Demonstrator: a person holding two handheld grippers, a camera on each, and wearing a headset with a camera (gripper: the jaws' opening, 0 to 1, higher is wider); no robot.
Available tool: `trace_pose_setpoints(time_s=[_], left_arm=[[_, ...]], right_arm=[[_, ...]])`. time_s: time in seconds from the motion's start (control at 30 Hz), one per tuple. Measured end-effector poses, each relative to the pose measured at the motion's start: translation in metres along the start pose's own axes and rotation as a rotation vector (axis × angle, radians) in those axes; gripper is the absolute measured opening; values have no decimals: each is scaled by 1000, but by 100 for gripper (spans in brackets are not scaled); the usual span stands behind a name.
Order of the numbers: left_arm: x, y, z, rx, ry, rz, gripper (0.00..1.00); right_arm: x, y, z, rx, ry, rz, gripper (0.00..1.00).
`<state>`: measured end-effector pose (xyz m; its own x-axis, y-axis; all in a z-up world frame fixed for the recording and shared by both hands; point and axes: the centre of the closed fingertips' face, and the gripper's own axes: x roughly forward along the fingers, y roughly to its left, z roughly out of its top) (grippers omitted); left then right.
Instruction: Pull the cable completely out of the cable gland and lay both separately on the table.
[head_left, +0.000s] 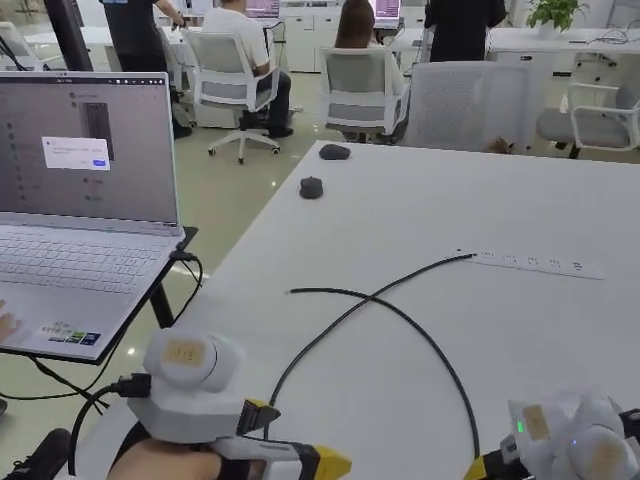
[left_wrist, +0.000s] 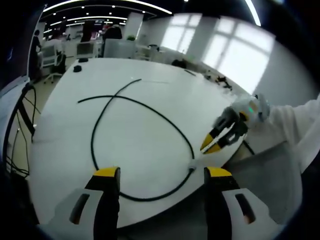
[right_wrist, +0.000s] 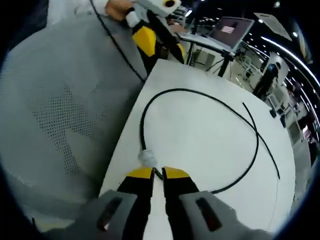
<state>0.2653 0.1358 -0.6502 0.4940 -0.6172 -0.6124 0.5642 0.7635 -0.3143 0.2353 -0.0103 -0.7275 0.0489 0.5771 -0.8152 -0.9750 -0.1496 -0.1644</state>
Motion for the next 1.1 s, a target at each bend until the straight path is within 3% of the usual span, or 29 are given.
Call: trace_pose_setpoints(time_s=[0.07, 0.1, 0.33, 0.5, 0.57, 0.63, 0.7, 0.77, 0.83, 0.97, 1.1], left_arm=[[0, 1, 0, -2, -1, 2, 68], [0, 1, 0, -2, -2, 3, 68], [-1, 5, 1, -16, -7, 16, 68], [-1, 5, 0, -19, -7, 17, 68], [-1, 5, 1, -18, -8, 15, 68], [-1, 5, 1, -16, -9, 14, 68], [-1, 4, 2, -15, -11, 12, 68], [-1, 4, 3, -10, -17, 10, 68], [-1, 2, 5, 0, -24, 5, 68], [0, -6, 8, 22, -38, -23, 68], [1, -17, 14, 84, -52, -55, 66]], right_arm=[[8, 5, 0, -36, -5, 53, 23], [10, 5, -1, -46, 2, 67, 24], [32, 2, 5, -96, -7, 97, 20], [38, 9, -6, -81, 9, 129, 13], [38, 12, -5, -44, -4, 134, 13], [39, 10, -2, 35, -29, 115, 12], [38, -1, -7, 87, -17, 43, 12], [35, 0, -10, 224, 0, 39, 11], [29, -1, -5, 292, -19, 32, 11], [15, -8, -2, 308, -6, -19, 11], [-4, -19, 10, 355, -23, -78, 11]])
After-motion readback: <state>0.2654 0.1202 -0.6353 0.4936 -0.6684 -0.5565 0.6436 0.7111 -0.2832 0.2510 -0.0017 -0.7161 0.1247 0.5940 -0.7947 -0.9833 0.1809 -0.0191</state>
